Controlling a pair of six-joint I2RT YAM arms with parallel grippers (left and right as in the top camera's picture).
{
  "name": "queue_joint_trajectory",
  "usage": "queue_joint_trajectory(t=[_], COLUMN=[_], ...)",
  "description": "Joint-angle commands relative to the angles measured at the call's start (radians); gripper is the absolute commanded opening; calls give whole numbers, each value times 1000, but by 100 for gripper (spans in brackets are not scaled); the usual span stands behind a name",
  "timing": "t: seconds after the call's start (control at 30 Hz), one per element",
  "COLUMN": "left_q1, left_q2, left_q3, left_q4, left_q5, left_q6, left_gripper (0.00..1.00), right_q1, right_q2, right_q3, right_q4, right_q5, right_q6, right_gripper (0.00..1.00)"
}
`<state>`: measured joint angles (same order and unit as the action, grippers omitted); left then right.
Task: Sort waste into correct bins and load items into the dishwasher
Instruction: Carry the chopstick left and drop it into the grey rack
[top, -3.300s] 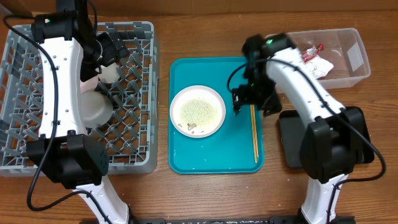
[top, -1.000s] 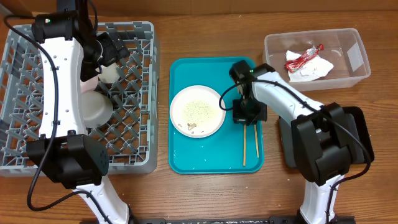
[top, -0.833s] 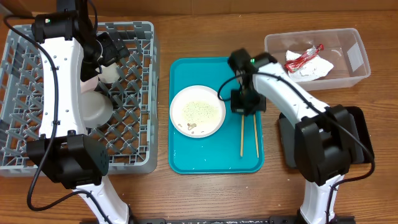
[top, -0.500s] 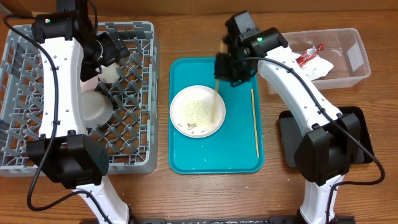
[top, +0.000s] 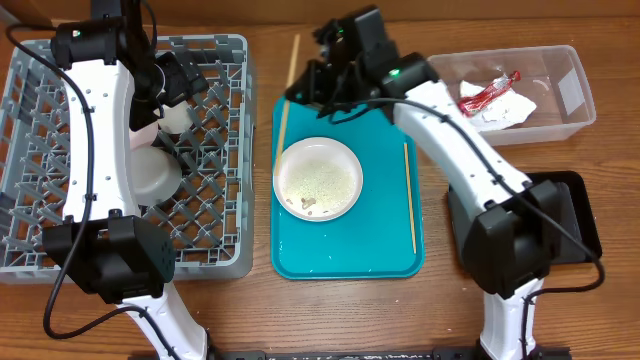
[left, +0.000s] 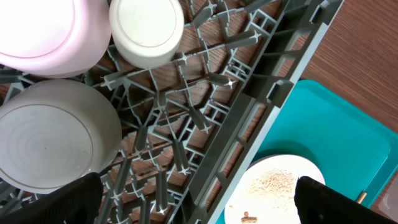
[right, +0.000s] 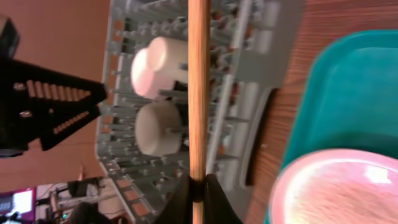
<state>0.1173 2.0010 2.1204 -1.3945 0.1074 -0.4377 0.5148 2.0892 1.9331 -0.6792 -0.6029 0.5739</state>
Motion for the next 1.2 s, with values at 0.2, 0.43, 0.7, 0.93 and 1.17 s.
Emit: queue_joint_trajectory(t=[0.2,0.43,0.7,0.93,1.17], left_q1=[-6,-6,-6,-6,-6], left_q2=[-26,-26,-26,-26,-26], left_q3=[9,9,9,9,9], left_q4=[1,1,1,1,1], left_q5=[-11,-11,-11,-11,-11], left_q6=[19,19,19,19,19], left_gripper=[100,100,100,100,100], right_q1=[164,198,198,199,199], right_q2=[8,49,93,116,136], right_q3=[12,12,12,12,12], right_q4=[59,84,107,110,102], right_q5=[169,183,99,85,59], right_q6=[85,135,137,137,94], right_gripper=[4,4,4,13,61])
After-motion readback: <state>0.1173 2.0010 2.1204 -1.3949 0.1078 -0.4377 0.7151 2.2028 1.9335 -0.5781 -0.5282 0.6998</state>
